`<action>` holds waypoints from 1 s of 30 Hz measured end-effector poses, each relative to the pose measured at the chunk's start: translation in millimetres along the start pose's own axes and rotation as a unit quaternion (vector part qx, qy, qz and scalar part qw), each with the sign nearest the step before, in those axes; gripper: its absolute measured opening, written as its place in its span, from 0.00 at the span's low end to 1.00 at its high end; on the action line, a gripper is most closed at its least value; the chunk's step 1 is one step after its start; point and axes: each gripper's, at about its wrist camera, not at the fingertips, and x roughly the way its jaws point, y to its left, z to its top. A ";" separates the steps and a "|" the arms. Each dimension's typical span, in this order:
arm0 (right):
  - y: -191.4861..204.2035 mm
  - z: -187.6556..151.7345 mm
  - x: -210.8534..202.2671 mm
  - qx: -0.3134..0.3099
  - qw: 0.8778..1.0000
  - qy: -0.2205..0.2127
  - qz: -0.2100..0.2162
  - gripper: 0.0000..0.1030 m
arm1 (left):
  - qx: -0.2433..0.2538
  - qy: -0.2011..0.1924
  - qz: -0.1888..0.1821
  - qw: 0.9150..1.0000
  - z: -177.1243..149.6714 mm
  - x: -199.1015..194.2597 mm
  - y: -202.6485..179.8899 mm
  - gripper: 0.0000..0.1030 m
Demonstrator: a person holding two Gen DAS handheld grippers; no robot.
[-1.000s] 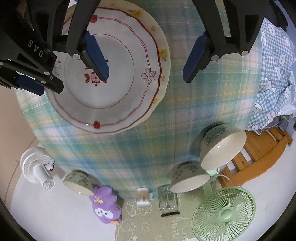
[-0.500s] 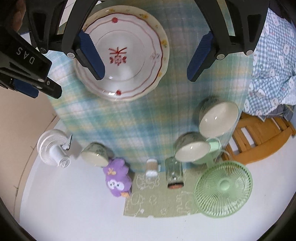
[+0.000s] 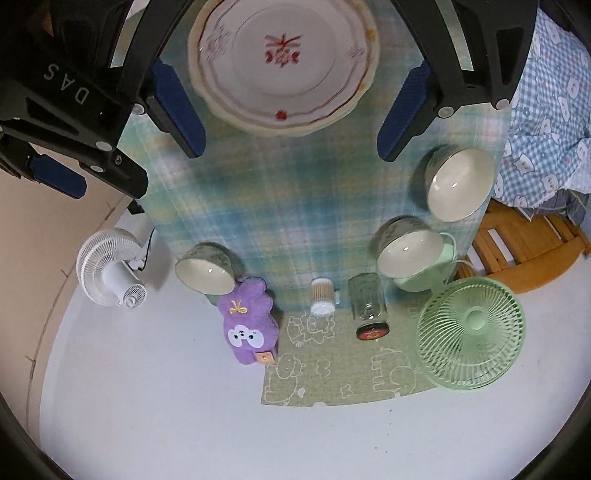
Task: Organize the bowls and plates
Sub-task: 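Pull both grippers back up from the plate stack, then move both grippers to the grey glass plate by the fan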
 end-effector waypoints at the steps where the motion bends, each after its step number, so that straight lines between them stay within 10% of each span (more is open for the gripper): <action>1: -4.8 4.2 2.7 -0.002 1.000 0.001 -0.001 0.73 | 0.000 -0.001 0.002 1.000 2.0 2.9 -4.9 0.92; 13: -18.8 60.0 37.2 -0.067 0.997 -0.013 0.042 0.74 | -0.042 -0.015 0.035 0.998 41.6 38.7 -27.6 0.92; 30: 150.8 36.7 35.1 -0.063 0.994 -0.017 0.082 0.74 | -0.050 -0.023 0.082 0.995 25.4 12.6 121.2 0.88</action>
